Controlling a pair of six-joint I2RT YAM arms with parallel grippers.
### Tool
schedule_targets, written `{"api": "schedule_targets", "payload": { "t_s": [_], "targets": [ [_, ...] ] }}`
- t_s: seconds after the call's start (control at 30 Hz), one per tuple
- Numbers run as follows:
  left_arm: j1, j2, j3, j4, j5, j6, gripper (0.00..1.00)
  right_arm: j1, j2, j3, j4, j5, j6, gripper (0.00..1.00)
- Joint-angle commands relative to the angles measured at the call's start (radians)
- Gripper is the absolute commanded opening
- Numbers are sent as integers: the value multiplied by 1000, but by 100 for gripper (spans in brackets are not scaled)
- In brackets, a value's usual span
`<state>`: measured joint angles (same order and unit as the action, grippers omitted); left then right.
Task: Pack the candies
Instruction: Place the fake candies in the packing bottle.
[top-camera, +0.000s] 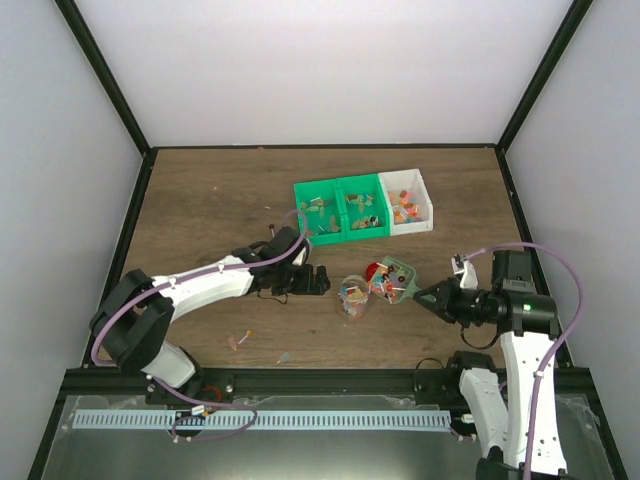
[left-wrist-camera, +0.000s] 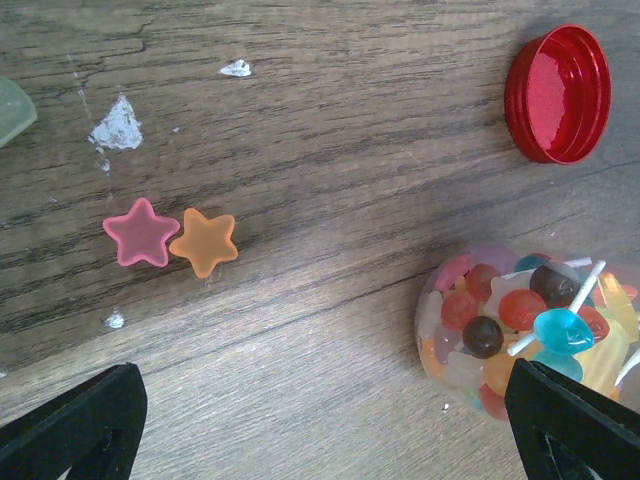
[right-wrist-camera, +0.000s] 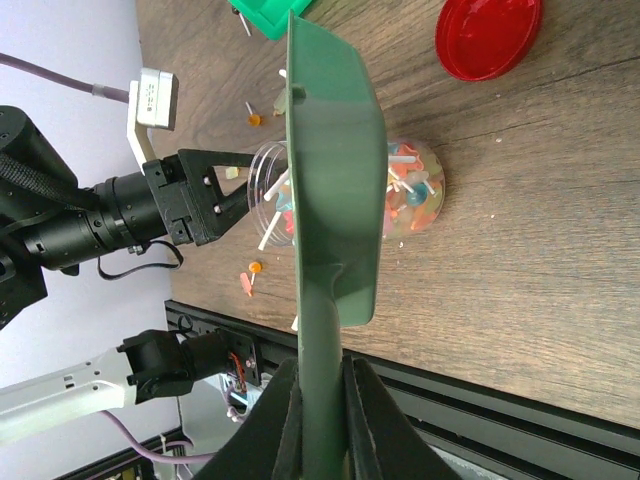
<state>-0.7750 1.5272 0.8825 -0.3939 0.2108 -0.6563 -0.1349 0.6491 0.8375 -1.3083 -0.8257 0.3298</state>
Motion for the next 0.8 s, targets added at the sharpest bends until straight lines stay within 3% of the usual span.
{"api": "schedule_targets", "payload": {
  "t_s": [0.0, 0.77],
  "targets": [
    [-6, 10, 25, 13, 6, 17, 100, 4, 5, 54, 4, -8, -14, 1],
    [-7, 4, 20, 23, 6, 3, 100, 19, 3, 55, 2, -44, -7, 1]
  ]
}}
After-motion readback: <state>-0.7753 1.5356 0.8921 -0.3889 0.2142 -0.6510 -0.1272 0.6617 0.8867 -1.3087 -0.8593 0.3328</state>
